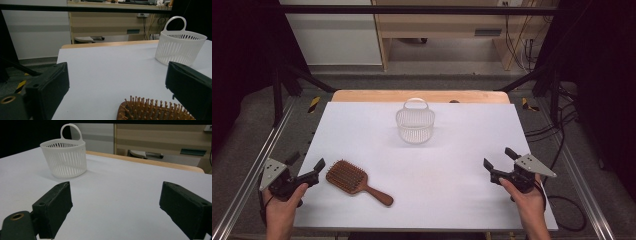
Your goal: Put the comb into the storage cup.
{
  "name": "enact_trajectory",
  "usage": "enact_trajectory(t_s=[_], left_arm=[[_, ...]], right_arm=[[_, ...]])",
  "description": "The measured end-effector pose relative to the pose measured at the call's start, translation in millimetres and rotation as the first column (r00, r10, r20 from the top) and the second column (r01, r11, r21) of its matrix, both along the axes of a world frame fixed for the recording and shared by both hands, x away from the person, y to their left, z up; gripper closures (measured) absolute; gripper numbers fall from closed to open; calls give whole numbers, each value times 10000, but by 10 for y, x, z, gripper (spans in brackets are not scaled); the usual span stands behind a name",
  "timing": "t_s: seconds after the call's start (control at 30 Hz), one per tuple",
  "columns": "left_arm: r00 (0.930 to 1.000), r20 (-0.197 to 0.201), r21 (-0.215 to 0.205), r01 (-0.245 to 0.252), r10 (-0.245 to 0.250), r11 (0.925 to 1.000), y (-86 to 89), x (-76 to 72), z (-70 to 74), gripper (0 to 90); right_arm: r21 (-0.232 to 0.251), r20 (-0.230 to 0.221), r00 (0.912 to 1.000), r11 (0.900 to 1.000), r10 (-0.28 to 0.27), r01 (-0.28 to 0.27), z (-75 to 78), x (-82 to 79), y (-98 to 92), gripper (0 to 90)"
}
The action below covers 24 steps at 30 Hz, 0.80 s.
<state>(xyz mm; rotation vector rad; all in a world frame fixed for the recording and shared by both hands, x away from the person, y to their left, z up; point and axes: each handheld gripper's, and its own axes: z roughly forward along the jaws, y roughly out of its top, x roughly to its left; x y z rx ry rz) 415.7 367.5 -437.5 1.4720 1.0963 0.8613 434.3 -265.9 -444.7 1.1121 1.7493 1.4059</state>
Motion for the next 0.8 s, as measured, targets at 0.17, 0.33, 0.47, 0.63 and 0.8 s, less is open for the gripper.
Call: enact_trajectory(t_s=[0.17, 0.33, 0.47, 0.63, 0.8], left_arm=[[10000, 3, 28, 16, -16, 10000, -9, 4, 6, 67], [9997, -210, 127, 79, -76, 9999, -12, 7, 14, 186], [9966, -816, 348, -28, 56, 9994, -6, 26, -1, 483], [9916, -1294, 435, 7, 49, 9991, 26, 44, -20, 666], [9840, -1781, 876, 240, -80, 9959, 30, 99, -74, 871]], right_arm=[[-20, -4, 10000, 10000, -63, 63, -3, -4, -1, 99], [46, -80, 9999, 10000, -75, 75, -8, 1, 1, 98], [-12, -91, 10000, 10000, -25, 25, -14, 3, 14, 98], [-14, -128, 9999, 10000, -57, 57, -17, 4, 20, 98], [-24, -167, 9998, 10000, -51, 50, -28, 14, 24, 98]])
